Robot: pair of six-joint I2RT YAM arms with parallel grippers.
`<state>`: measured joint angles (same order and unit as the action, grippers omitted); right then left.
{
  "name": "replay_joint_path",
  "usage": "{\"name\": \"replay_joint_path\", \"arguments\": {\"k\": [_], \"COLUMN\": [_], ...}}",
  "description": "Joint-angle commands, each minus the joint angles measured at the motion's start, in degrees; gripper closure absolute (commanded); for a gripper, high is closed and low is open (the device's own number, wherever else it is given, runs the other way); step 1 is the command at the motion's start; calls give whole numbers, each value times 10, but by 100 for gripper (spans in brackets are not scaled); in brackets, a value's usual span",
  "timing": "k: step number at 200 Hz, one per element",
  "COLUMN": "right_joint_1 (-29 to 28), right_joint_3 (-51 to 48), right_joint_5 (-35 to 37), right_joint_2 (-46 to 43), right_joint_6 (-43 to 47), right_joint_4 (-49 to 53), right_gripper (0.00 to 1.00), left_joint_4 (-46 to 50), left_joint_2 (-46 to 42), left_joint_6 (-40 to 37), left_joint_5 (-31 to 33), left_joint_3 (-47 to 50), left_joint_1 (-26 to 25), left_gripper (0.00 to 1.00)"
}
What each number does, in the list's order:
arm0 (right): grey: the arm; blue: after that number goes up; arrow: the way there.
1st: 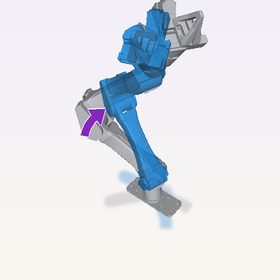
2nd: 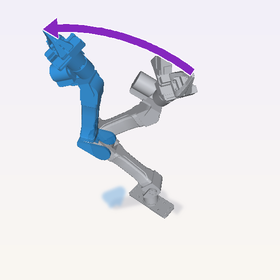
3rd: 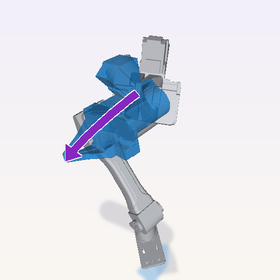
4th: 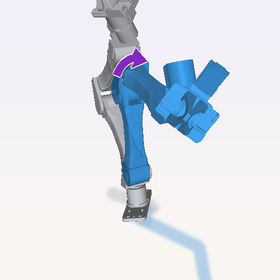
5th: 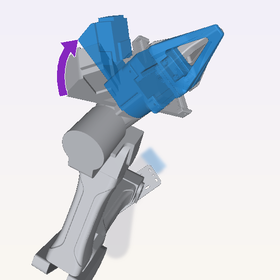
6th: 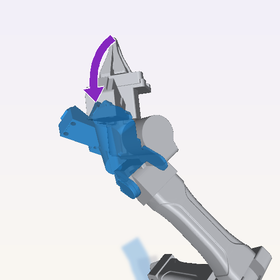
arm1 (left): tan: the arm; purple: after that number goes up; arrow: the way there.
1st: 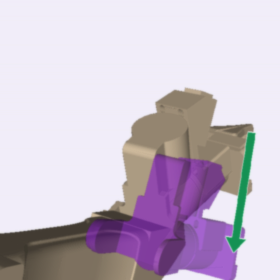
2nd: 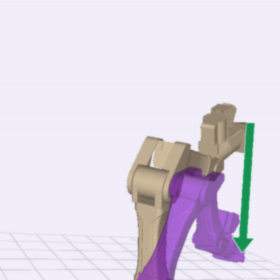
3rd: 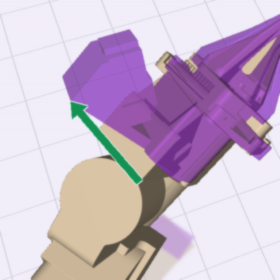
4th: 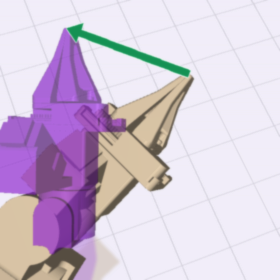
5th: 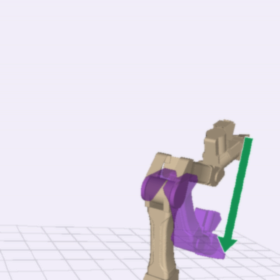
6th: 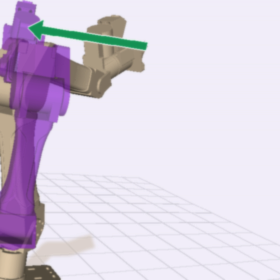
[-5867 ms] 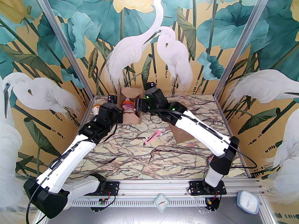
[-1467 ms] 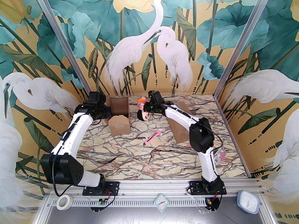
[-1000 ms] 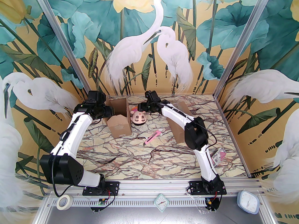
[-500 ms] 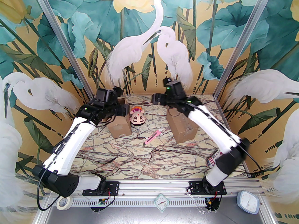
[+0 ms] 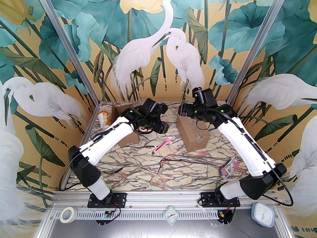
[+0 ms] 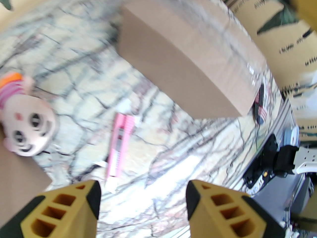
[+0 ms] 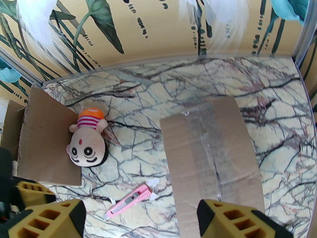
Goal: Unpack the express box
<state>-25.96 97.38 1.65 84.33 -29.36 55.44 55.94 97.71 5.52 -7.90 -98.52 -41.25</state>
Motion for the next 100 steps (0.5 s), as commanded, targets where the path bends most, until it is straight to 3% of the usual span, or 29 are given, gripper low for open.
{"name": "replay_joint_path", "arguments": {"k": [1,43,100], "right_joint_1": [3,2,3], "right_joint_3": [0,-120,-163], "right_joint_5": [-15,-18,-13], "right_joint_2": [8,-31,-58], "right_joint_6": [-15,-14,-3], "right_joint_4": [0,-135,-163], "right_gripper": [19,19,19], "left_joint_4": [-4,-53,-86], "left_joint_2": [18,79,173], "left_joint_6": [-1,-68,-67], "left_joint_5": [3,24,3], "left_joint_3": [29,98,91], "left_joint_1": [-1,0,2], "left_gripper": [38,38,37]}}
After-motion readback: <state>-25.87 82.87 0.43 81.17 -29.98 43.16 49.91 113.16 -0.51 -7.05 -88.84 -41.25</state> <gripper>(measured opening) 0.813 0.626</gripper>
